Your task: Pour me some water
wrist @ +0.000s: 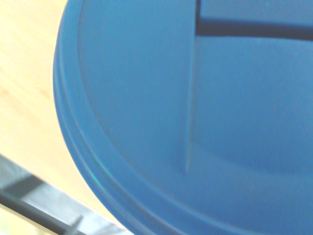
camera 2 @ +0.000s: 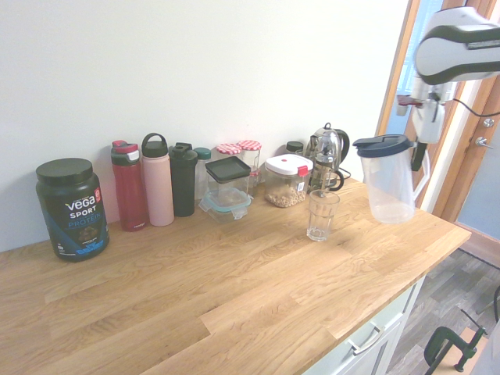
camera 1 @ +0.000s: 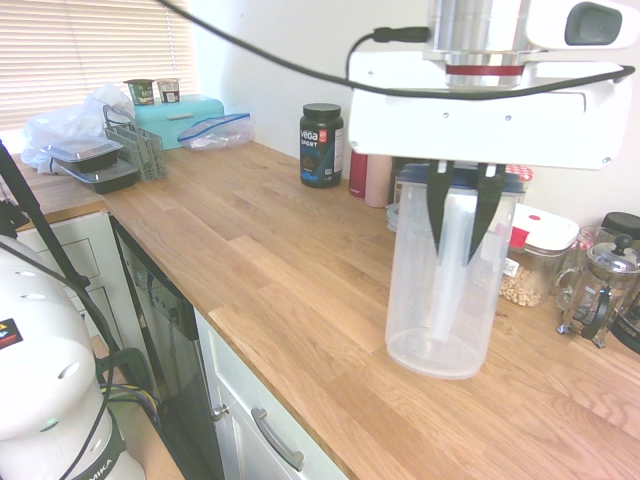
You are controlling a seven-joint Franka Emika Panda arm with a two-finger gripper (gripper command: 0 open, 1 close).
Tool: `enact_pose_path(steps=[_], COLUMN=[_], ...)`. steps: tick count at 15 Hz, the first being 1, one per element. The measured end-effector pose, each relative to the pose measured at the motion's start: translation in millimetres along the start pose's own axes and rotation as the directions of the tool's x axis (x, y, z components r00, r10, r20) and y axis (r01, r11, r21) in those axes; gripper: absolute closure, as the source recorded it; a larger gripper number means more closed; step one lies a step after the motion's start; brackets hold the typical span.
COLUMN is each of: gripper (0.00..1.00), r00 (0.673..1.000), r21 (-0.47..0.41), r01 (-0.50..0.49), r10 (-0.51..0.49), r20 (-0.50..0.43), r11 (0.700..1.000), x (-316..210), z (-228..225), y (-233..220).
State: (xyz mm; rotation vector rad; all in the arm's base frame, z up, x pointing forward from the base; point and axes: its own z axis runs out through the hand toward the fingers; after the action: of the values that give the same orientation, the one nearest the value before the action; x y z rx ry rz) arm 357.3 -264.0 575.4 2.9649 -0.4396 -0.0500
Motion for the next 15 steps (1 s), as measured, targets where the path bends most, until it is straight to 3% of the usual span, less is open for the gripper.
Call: enact_pose_path(steps=[2,4,6,9,12,15], gripper=[1.0,1.0,1.0,1.0,1.0,1.0], r00=[0.997,0.989,0.98,0.969,0.955,0.954], r21=[-0.091,-0.213,-0.336,-0.502,-0.581,-0.595], r01=[0.043,0.112,0.17,0.231,0.275,0.275], r10=[-0.038,-0.088,-0.123,-0.147,-0.148,-0.138], r20=[0.06,0.121,0.159,0.201,0.257,0.266], r11=[0.995,0.971,0.926,0.834,0.766,0.755], x=[36,54,58,62,59,57], z=[0,-4,-9,-3,24,29], y=[-24,-54,-84,-121,-131,-128])
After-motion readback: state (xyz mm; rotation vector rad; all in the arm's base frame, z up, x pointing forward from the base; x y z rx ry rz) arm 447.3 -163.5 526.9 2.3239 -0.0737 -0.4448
